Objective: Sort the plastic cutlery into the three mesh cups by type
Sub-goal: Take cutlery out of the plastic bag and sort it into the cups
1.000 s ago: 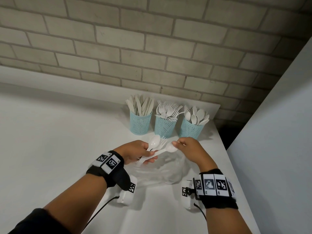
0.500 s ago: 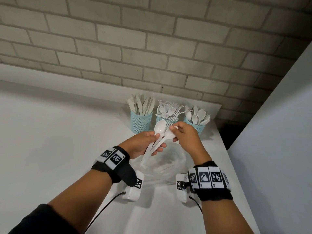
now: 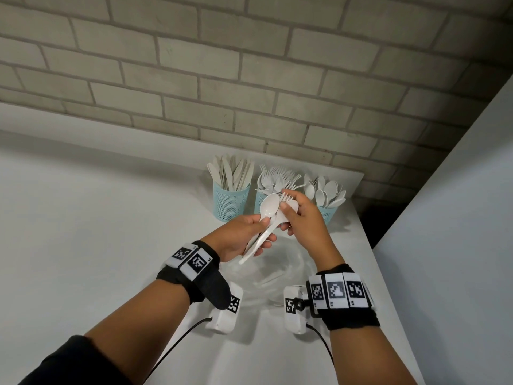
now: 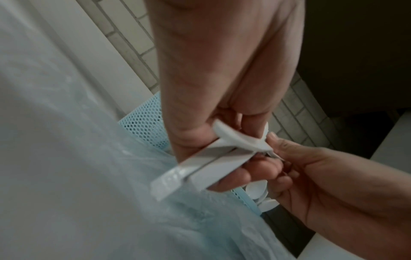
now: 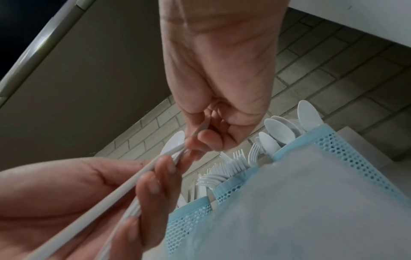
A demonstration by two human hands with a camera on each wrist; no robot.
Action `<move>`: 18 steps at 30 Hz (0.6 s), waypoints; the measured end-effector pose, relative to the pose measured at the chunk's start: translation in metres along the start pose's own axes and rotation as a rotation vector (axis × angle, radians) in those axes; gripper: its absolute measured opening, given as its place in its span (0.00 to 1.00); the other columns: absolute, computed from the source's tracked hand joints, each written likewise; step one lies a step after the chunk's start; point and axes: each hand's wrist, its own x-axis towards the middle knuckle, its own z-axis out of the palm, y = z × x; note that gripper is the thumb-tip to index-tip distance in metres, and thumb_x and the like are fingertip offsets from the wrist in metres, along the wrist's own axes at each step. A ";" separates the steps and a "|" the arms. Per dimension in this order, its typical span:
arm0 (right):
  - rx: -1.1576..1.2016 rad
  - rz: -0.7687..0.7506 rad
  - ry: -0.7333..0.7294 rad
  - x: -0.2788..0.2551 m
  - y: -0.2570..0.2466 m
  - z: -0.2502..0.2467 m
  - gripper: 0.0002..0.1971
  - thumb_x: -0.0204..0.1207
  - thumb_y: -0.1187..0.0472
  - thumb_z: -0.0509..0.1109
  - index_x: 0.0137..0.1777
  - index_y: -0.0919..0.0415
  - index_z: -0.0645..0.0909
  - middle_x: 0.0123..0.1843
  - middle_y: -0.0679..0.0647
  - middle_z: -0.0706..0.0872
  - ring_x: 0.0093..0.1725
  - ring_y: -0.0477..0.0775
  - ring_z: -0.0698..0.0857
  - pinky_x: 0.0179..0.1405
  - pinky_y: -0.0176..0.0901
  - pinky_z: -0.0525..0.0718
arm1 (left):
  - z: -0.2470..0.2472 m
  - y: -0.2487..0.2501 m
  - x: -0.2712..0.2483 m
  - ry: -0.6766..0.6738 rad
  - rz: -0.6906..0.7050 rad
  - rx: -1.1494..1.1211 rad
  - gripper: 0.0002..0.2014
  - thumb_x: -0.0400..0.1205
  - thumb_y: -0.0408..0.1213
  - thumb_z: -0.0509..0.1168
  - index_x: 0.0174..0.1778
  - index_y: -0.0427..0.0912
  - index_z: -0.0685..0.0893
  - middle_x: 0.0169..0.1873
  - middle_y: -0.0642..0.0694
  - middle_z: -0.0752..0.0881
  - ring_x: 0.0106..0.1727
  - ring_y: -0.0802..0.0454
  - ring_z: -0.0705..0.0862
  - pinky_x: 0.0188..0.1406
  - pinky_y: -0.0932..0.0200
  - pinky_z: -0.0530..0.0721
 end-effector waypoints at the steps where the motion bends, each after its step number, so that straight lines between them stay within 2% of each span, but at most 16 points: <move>1: -0.006 0.002 -0.004 0.000 0.001 -0.001 0.12 0.82 0.62 0.63 0.64 0.54 0.77 0.40 0.50 0.85 0.24 0.42 0.81 0.22 0.30 0.76 | 0.001 0.000 0.001 0.002 0.000 0.002 0.10 0.87 0.42 0.55 0.52 0.45 0.80 0.38 0.46 0.85 0.36 0.54 0.83 0.37 0.61 0.81; 4: 0.003 0.001 0.044 0.001 0.003 -0.006 0.10 0.82 0.63 0.63 0.60 0.57 0.79 0.40 0.54 0.86 0.22 0.39 0.80 0.23 0.32 0.78 | 0.003 0.000 0.002 0.026 0.007 0.005 0.10 0.87 0.42 0.55 0.51 0.45 0.81 0.37 0.46 0.85 0.34 0.55 0.82 0.35 0.63 0.81; 7: 0.020 0.014 0.069 0.001 0.005 -0.008 0.08 0.82 0.64 0.62 0.58 0.56 0.79 0.43 0.55 0.86 0.21 0.39 0.80 0.23 0.32 0.79 | 0.006 0.000 0.004 0.056 0.015 0.035 0.12 0.88 0.44 0.53 0.54 0.44 0.81 0.36 0.47 0.85 0.32 0.57 0.82 0.34 0.63 0.80; 11: -0.004 0.011 0.070 0.001 0.005 -0.006 0.13 0.82 0.64 0.63 0.65 0.60 0.78 0.42 0.54 0.85 0.20 0.38 0.81 0.23 0.29 0.81 | 0.011 -0.002 0.007 0.048 0.042 0.098 0.16 0.88 0.46 0.51 0.57 0.41 0.79 0.34 0.46 0.83 0.28 0.57 0.80 0.30 0.63 0.77; 14: -0.027 -0.020 0.155 0.002 0.001 -0.004 0.17 0.81 0.65 0.65 0.68 0.57 0.76 0.40 0.52 0.84 0.20 0.39 0.82 0.24 0.26 0.81 | 0.014 -0.003 0.007 0.044 0.061 0.139 0.17 0.89 0.45 0.49 0.59 0.39 0.78 0.31 0.47 0.77 0.28 0.55 0.74 0.29 0.62 0.73; 16: -0.040 -0.061 0.198 0.002 -0.002 -0.003 0.18 0.80 0.64 0.66 0.70 0.55 0.76 0.44 0.55 0.85 0.22 0.42 0.83 0.25 0.24 0.80 | 0.015 -0.003 0.007 0.060 0.062 0.158 0.18 0.89 0.45 0.47 0.59 0.39 0.78 0.30 0.47 0.74 0.28 0.54 0.71 0.28 0.62 0.71; 18: -0.031 -0.098 0.197 0.000 -0.003 0.000 0.18 0.81 0.63 0.65 0.70 0.55 0.76 0.48 0.52 0.84 0.23 0.41 0.83 0.25 0.23 0.79 | 0.016 -0.002 0.007 0.077 0.063 0.165 0.16 0.89 0.46 0.46 0.58 0.41 0.76 0.30 0.46 0.74 0.29 0.54 0.71 0.28 0.61 0.71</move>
